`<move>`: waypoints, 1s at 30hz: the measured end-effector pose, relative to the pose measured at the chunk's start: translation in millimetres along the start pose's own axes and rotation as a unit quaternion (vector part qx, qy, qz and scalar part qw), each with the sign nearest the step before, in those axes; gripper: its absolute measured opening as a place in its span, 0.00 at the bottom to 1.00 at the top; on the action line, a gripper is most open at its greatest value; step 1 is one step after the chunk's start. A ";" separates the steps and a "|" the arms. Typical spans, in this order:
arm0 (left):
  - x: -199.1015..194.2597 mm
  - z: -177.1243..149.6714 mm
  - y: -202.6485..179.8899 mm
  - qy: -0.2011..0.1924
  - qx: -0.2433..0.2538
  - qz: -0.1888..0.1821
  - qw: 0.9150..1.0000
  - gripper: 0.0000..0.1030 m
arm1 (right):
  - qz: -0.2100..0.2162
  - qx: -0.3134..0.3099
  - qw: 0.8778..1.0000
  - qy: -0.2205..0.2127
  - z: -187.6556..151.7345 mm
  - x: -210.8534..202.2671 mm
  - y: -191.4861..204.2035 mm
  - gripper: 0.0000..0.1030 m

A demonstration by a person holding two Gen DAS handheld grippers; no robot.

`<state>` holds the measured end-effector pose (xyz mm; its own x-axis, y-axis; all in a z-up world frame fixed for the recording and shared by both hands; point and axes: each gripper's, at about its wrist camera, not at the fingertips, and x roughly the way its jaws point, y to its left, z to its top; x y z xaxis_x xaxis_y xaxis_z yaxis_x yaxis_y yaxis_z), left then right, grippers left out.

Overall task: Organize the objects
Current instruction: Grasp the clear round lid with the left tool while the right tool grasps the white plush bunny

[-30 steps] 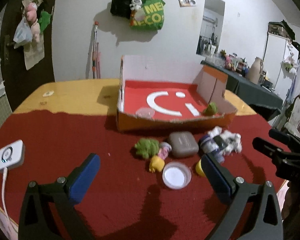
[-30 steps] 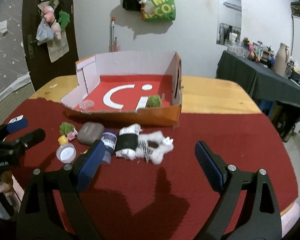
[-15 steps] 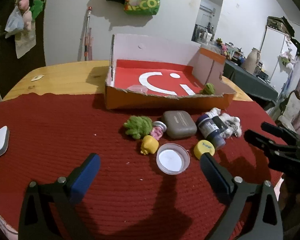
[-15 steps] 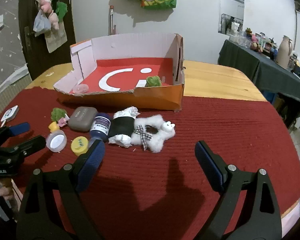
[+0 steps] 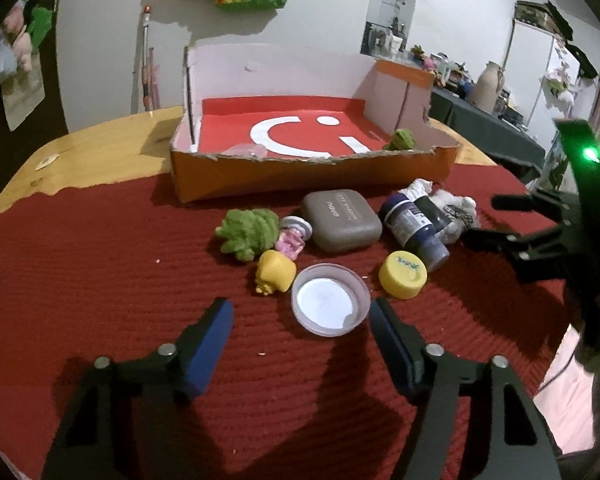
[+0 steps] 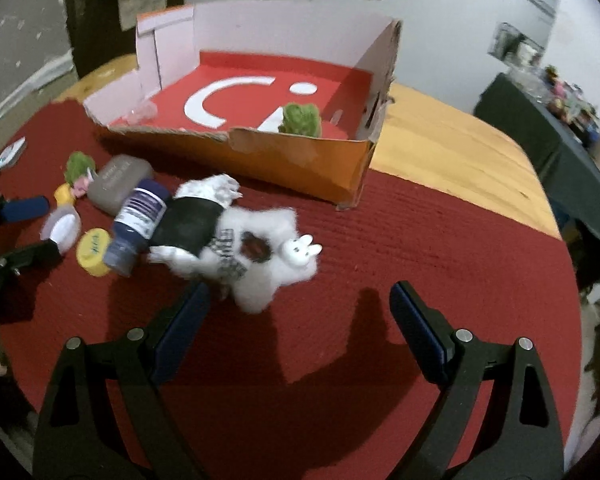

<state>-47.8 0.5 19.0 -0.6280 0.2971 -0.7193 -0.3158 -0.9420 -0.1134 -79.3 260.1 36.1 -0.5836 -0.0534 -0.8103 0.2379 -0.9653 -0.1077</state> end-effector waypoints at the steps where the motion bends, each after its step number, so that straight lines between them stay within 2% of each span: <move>1: 0.5 0.6 -0.3 0.002 0.000 -0.002 1.000 0.65 | 0.008 -0.013 1.000 0.007 2.4 4.6 -1.6 0.89; 6: 2.7 3.7 -4.3 0.008 0.008 -0.010 1.000 0.51 | 0.051 -0.051 0.997 0.014 12.9 14.4 -5.3 0.87; 8: 3.4 4.5 -6.2 0.011 0.011 -0.019 1.000 0.42 | 0.063 -0.064 0.996 0.011 14.8 17.1 -2.8 0.86; 9: 4.2 5.0 -7.1 0.013 0.012 -0.019 1.000 0.42 | 0.072 -0.069 0.995 0.009 15.9 17.4 -1.6 0.81; 11: 5.4 5.5 -8.4 0.011 0.014 -0.017 1.000 0.42 | 0.096 -0.075 0.993 -0.002 16.7 16.1 0.5 0.65; 12: 6.0 5.8 -8.6 0.011 0.013 -0.017 1.000 0.42 | 0.104 -0.078 0.991 -0.009 15.9 14.4 2.2 0.51; 13: 6.3 6.1 -9.2 0.011 0.014 -0.016 1.000 0.41 | 0.106 -0.079 0.991 -0.012 15.9 13.5 3.6 0.44; 17: 4.2 5.7 -9.8 0.008 0.013 -0.016 1.000 0.41 | 0.097 -0.075 0.992 -0.023 9.9 5.6 9.0 0.41; 21: -3.5 5.5 -9.2 0.004 0.012 -0.024 1.000 0.41 | 0.085 -0.050 0.994 -0.051 3.7 -15.8 10.0 0.41; 25: -18.0 8.3 -10.9 -0.014 0.018 -0.029 0.999 0.41 | 0.074 -0.027 0.993 -0.089 -1.0 -43.4 12.1 0.41; 30: -35.2 15.3 -10.2 -0.041 0.023 -0.035 0.998 0.41 | 0.080 -0.003 0.989 -0.124 -2.1 -71.1 21.9 0.41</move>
<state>-33.3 2.1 56.0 -0.6592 0.3754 -0.6516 -0.3922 -0.9109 -0.1280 -31.0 243.3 90.1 -0.7104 -0.2674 -0.6511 0.3469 -0.9379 0.0067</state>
